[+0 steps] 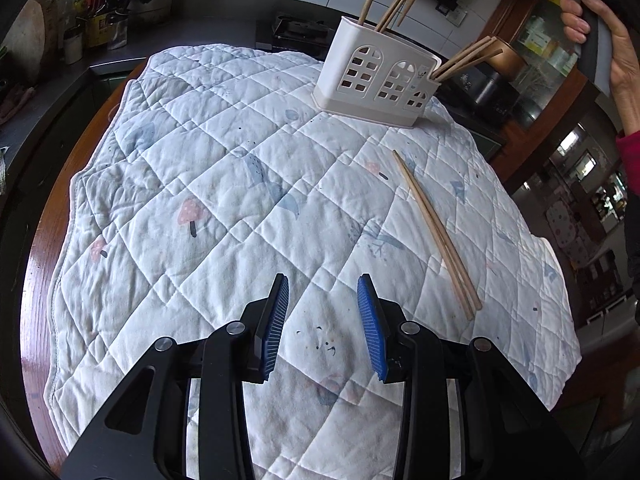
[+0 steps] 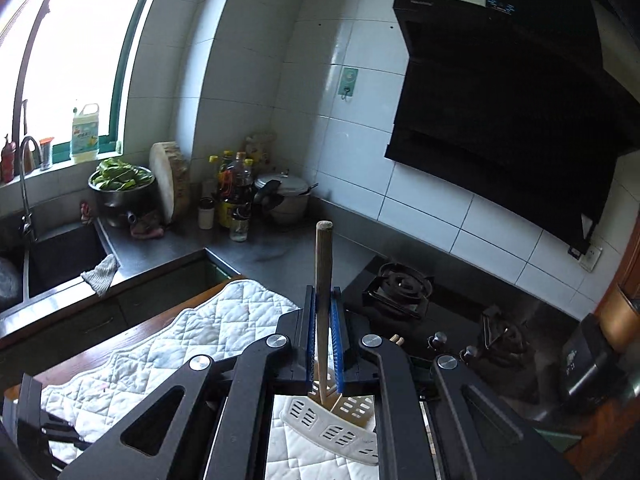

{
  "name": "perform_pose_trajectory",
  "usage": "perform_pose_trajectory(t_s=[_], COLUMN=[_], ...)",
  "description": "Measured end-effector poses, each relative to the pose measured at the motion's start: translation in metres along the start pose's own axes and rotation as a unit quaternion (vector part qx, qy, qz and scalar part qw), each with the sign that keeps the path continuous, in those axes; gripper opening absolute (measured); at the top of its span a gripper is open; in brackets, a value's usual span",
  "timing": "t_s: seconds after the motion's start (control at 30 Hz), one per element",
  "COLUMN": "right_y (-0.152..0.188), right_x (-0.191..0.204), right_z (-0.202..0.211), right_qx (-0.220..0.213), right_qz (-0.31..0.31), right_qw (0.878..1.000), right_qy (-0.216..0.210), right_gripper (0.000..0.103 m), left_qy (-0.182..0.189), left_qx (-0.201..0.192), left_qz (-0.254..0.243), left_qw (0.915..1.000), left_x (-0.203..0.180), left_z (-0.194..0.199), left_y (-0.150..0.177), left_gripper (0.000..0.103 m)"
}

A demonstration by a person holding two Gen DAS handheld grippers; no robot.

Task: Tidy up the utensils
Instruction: 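Lift the chopstick with the right tool over the holder, then open the right tool to drop the chopstick into the holder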

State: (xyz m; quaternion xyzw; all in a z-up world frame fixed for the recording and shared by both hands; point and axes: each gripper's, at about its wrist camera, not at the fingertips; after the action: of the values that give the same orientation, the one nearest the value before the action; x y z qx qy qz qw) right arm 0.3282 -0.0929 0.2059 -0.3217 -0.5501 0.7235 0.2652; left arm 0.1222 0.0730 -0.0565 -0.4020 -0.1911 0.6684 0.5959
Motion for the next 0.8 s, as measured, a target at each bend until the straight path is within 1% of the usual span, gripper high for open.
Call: perform_pose_trajectory(t_s=[0.1, 0.17, 0.23, 0.33, 0.47, 0.57, 0.67, 0.8], right_y=[0.011, 0.022, 0.034, 0.049, 0.061, 0.065, 0.062, 0.060], right_x=[-0.010, -0.011, -0.013, -0.013, -0.014, -0.018, -0.021, -0.015], right_z=[-0.022, -0.035, -0.046, -0.057, -0.061, -0.055, -0.036, 0.006], right_qx=[0.017, 0.030, 0.044, 0.063, 0.077, 0.078, 0.066, 0.046], right_qz=[-0.030, -0.031, -0.045, -0.057, -0.057, -0.066, -0.070, -0.064], right_qw=[0.999, 0.999, 0.998, 0.996, 0.995, 0.994, 0.994, 0.995], right_qy=[0.012, 0.025, 0.027, 0.029, 0.039, 0.043, 0.048, 0.062], right_gripper=[0.007, 0.007, 0.007, 0.007, 0.008, 0.008, 0.012, 0.024], left_qy=[0.005, 0.010, 0.015, 0.024, 0.028, 0.027, 0.028, 0.022], left_qx=[0.002, 0.004, 0.009, 0.017, 0.022, 0.021, 0.018, 0.012], left_qz=[-0.006, -0.012, -0.016, -0.021, -0.029, -0.032, -0.034, -0.036], left_qw=[1.0000, 0.9999, 0.9997, 0.9994, 0.9989, 0.9989, 0.9989, 0.9990], left_x=[-0.006, -0.011, -0.015, -0.022, -0.030, -0.033, -0.035, -0.034], left_z=[-0.003, -0.005, -0.009, -0.015, -0.018, -0.018, -0.015, -0.013], left_y=[0.000, 0.001, 0.003, 0.006, 0.009, 0.009, 0.008, 0.007], left_gripper=[0.037, 0.037, 0.037, 0.037, 0.037, 0.037, 0.037, 0.037])
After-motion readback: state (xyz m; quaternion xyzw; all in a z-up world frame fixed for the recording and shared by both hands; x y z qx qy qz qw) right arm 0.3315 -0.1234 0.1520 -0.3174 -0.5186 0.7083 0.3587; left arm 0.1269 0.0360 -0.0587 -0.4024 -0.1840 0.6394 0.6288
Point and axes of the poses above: each gripper's, at about its wrist camera, not at the fingertips, and z roughly against the way its jaws point, x to its left, y to its underside, and after that the axes turned 14 degrees about -x, right-handed
